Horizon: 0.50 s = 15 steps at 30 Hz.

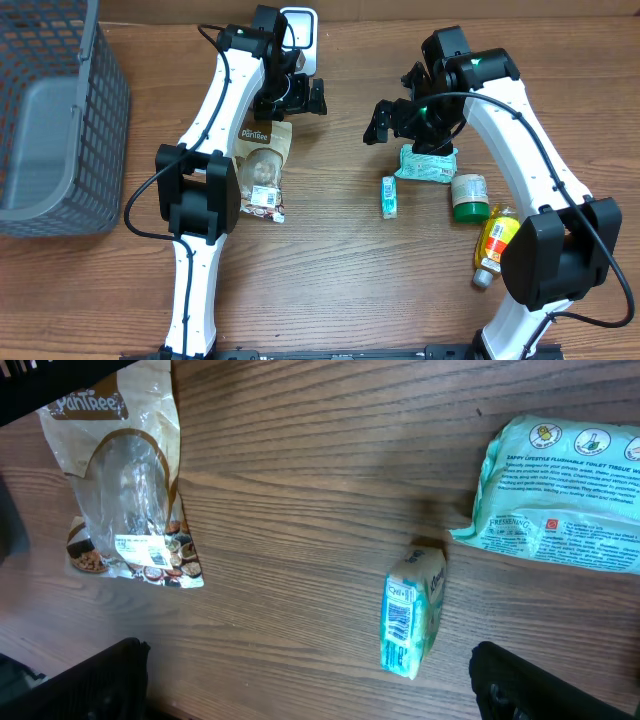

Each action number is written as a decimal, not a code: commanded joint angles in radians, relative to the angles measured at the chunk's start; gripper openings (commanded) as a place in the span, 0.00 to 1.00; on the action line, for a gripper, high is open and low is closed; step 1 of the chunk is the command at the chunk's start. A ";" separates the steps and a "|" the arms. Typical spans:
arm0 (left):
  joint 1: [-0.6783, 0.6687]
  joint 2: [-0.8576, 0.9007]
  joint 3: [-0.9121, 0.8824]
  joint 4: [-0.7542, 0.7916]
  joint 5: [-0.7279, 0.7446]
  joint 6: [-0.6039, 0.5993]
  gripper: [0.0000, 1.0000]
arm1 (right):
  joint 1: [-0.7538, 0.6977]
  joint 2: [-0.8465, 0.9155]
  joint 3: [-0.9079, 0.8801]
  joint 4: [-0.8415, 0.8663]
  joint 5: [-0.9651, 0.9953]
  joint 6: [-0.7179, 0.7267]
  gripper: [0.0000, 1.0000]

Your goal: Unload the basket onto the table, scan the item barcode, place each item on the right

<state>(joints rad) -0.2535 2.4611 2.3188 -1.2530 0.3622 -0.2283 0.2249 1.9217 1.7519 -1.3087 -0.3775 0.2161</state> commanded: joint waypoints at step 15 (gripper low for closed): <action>-0.003 -0.047 0.008 0.002 -0.007 0.026 1.00 | 0.000 -0.014 -0.001 0.100 -0.007 -0.004 1.00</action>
<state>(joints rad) -0.2535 2.4611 2.3188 -1.2530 0.3622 -0.2283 0.2249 1.9217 1.7519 -1.2118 -0.3779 0.2161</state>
